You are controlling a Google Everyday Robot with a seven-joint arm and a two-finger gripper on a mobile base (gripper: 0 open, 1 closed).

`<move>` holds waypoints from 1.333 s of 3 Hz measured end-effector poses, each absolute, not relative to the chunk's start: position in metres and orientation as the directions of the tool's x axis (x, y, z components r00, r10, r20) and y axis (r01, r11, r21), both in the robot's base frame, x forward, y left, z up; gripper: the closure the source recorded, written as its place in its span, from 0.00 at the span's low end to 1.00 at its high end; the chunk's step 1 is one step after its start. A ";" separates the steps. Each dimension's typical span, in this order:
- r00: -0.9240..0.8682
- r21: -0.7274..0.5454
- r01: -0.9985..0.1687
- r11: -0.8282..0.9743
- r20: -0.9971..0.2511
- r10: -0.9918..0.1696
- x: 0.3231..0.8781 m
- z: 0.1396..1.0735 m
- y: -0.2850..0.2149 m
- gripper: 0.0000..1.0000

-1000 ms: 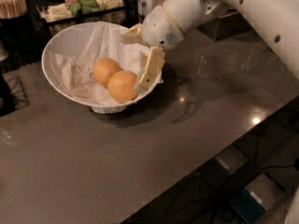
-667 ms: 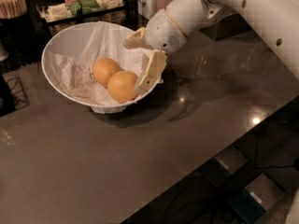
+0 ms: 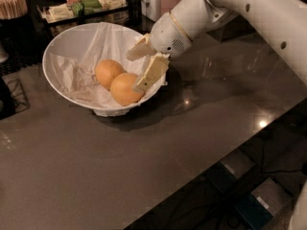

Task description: Pick orange from white bowl

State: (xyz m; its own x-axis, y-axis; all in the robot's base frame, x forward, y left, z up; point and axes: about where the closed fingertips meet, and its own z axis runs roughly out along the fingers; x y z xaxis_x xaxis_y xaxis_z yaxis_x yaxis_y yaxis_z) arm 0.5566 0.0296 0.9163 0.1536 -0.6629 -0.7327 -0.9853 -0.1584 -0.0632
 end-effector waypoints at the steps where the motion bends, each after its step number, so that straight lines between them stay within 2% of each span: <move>1: 0.154 -0.063 -0.985 -0.158 -0.733 -0.663 0.557 0.916 0.030 0.19; 4: 0.141 -0.042 -0.986 -0.160 -0.723 -0.677 0.564 0.905 0.042 0.26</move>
Offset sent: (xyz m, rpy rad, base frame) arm 0.0026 0.0030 -0.0090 -0.0008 0.0224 0.0002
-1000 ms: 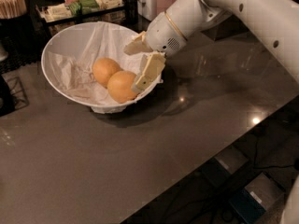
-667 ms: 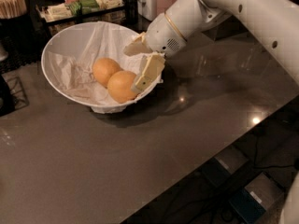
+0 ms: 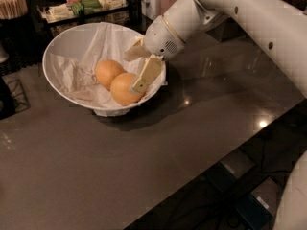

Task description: Pick orange from white bowl

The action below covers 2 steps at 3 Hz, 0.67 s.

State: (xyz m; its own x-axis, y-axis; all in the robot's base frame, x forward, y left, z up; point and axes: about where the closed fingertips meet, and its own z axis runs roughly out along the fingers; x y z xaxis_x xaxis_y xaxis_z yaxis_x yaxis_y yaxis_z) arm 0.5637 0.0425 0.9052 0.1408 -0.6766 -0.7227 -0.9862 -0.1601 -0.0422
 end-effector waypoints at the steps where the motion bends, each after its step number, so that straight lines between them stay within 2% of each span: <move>1: 0.120 -0.020 -0.988 -0.151 -0.714 -0.689 0.564 0.896 0.045 0.25; 2: 0.089 0.015 -0.990 -0.139 -0.701 -0.708 0.566 0.879 0.049 0.24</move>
Offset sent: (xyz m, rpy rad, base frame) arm 0.0046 0.0065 -0.0431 -0.0684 0.0864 -0.0428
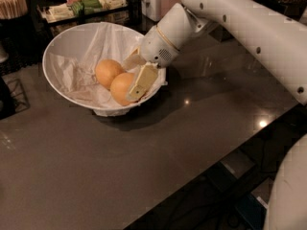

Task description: Pick orange from white bowl

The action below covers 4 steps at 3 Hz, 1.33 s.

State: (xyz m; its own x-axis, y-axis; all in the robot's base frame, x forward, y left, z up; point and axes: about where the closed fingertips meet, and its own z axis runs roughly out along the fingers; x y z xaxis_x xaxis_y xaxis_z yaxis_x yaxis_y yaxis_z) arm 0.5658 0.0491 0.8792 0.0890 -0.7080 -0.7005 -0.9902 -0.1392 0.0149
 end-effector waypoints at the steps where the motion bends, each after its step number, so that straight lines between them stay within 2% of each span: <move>1: 0.069 0.037 -0.991 -0.128 -0.681 -0.729 0.568 0.867 0.052 0.24; 4: -0.004 0.071 -0.996 -0.053 -0.628 -0.778 0.579 0.836 0.047 0.27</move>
Offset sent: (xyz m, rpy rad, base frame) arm 0.0128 -0.0057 -0.0316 -0.0883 0.0242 -0.0794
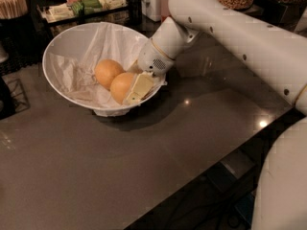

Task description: Pick orange from white bowl

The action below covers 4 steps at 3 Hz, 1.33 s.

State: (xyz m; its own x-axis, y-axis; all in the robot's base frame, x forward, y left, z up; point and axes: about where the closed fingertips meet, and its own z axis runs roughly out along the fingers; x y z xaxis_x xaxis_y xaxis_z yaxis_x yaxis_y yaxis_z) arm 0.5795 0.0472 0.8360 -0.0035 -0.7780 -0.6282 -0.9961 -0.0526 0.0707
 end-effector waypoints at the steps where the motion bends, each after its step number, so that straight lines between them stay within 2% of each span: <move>1: -0.003 0.071 -0.996 -0.053 -0.628 -0.778 0.579 0.837 0.047 0.43; 3: -0.003 0.070 -0.996 -0.053 -0.629 -0.777 0.579 0.837 0.047 0.90; 4: 0.010 0.033 -0.999 -0.042 -0.652 -0.758 0.579 0.859 0.036 1.00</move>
Offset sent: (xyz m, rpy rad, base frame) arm 0.0000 0.0000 0.0006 0.0000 0.0000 0.0001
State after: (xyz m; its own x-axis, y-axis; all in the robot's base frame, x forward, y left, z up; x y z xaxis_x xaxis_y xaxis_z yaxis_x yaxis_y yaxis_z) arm 0.5786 0.0356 0.8587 0.0098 -0.7582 -0.6520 -0.9986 -0.0416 0.0334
